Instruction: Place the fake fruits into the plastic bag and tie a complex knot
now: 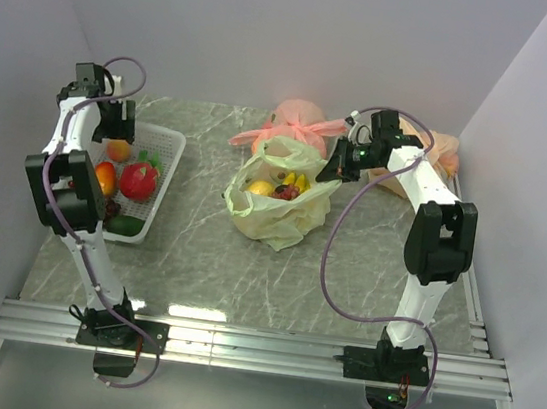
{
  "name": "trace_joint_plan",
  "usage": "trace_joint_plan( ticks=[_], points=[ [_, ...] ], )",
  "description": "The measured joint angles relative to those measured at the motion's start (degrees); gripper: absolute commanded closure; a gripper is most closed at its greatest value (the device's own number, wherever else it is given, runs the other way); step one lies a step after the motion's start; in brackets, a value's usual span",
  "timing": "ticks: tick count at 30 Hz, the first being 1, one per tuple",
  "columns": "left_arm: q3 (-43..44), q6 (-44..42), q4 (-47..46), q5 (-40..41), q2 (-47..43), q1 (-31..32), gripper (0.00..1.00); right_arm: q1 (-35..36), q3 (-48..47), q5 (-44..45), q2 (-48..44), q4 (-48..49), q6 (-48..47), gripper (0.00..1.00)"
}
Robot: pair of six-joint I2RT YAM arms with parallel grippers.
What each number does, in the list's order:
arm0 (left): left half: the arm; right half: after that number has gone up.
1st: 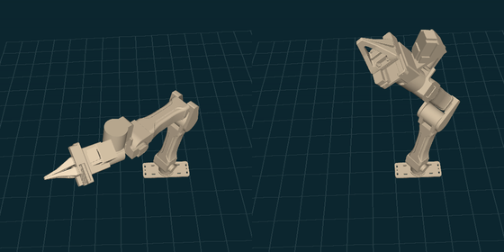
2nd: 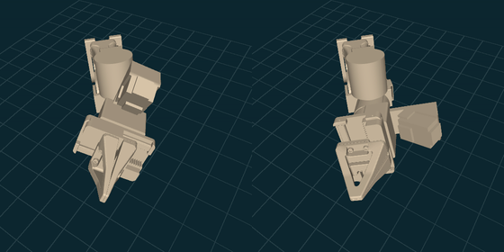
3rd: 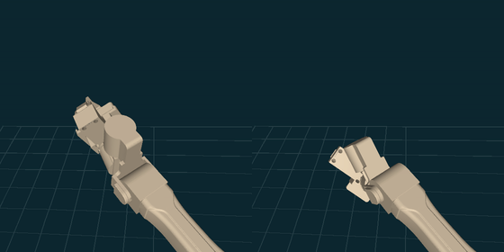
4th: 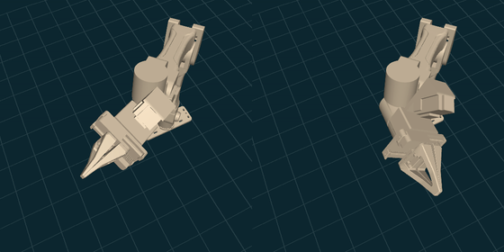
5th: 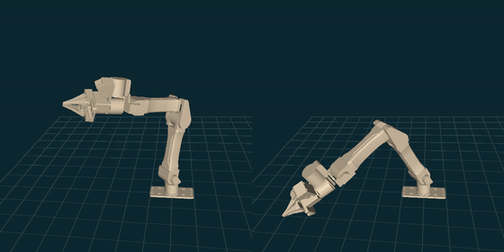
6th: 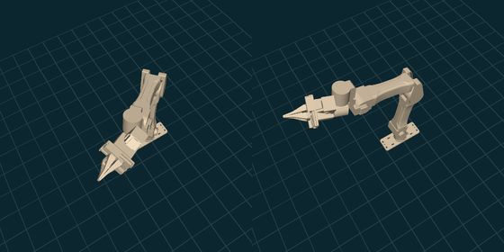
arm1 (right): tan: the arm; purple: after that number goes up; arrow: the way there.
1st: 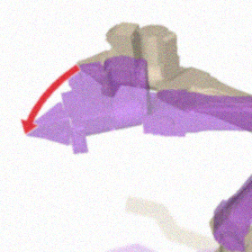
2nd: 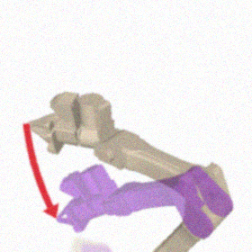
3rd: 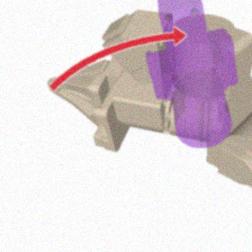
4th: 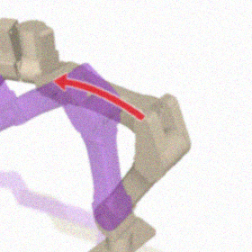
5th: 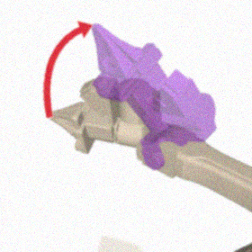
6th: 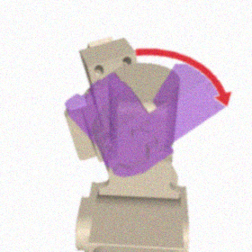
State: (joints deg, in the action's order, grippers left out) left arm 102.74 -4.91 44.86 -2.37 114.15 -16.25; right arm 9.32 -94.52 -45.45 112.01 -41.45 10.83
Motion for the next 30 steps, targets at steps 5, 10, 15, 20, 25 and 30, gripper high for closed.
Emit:
trace_joint_plan(
  ticks=[5, 10, 15, 20, 25, 30],
  points=[
    [0.11, -1.79, -3.5, 3.13, 3.63, 0.04, 0.17, 0.0, -0.07, 0.35, 0.0, -0.42, -0.28, 1.0],
    [2.43, -1.92, -4.92, 3.32, 8.39, 0.11, 0.2, 0.0, -0.85, 0.7, 0.28, -1.22, -0.31, 1.0],
    [2.16, -1.75, -6.19, 2.97, 11.1, 0.22, 0.31, 0.0, -2.01, 1.2, 1.01, -1.66, -0.31, 1.0],
    [2.14, -1.18, -6.36, 1.27, 11.45, 0.22, 0.58, 0.0, -2.01, 1.55, 1.01, -2.16, -0.55, 1.0],
    [2.36, -0.17, -4.44, -2.93, 10.56, 0.22, 0.84, 0.0, -2.01, 1.95, 1.01, -2.36, -0.94, 1.0],
    [4.66, 0.13, -1.03, -11.78, 4.15, 1.27, 0.95, 0.0, -2.01, 1.9, 1.01, -2.36, -0.92, 1.0]
  ],
)
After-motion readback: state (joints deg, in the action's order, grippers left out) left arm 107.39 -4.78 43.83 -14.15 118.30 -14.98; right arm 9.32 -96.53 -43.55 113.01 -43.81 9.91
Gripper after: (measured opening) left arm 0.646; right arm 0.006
